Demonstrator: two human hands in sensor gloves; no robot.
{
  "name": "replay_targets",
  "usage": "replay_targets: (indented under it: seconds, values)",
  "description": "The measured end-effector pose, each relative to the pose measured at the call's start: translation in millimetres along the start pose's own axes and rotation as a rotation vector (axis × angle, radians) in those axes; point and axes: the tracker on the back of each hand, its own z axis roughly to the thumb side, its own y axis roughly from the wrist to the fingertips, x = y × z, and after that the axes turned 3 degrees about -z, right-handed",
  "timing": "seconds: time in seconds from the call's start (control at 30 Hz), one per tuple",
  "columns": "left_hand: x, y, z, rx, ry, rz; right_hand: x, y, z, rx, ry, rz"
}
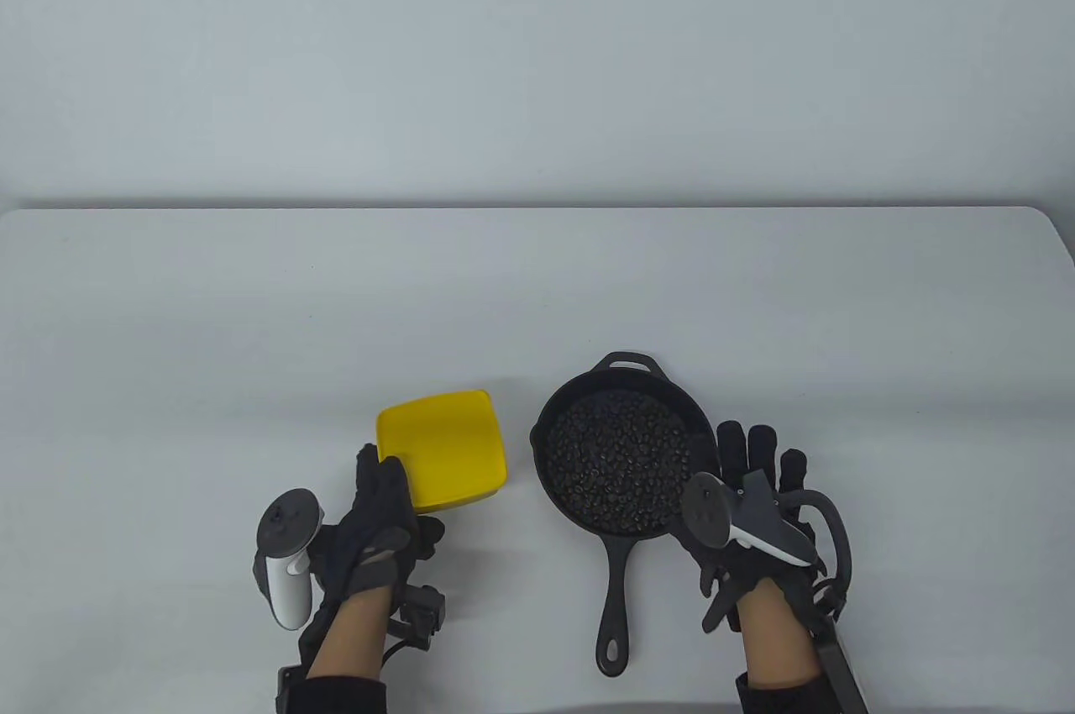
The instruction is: Sprinkle coffee beans onto the frying pan
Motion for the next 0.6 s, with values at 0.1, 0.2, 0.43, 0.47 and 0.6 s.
replay_targets:
  seconds: [0.1,0.2,0.43,0.47,0.6]
  values:
    - [-8.1,1.0,-5.5,-0.064,0.053,0.053,-6.0,3.2,-4.3,-0.02,0.055,0.022]
    - [-13.3,3.2,-6.3,-0.126,0.119,0.075,-4.7,3.0,-2.9,-0.017,0.056,-0.013]
    - [-15.3,3.4,-0.7,-0.162,0.229,0.14,-0.1,-0.4,5.4,0.01,0.023,-0.077]
    - [-15.1,3.0,0.7,-0.163,0.254,0.151,0.0,-0.5,6.1,0.011,0.024,-0.082]
    - [-13.2,2.4,5.2,-0.187,0.387,0.204,-0.7,0.4,9.4,0.027,0.033,-0.074]
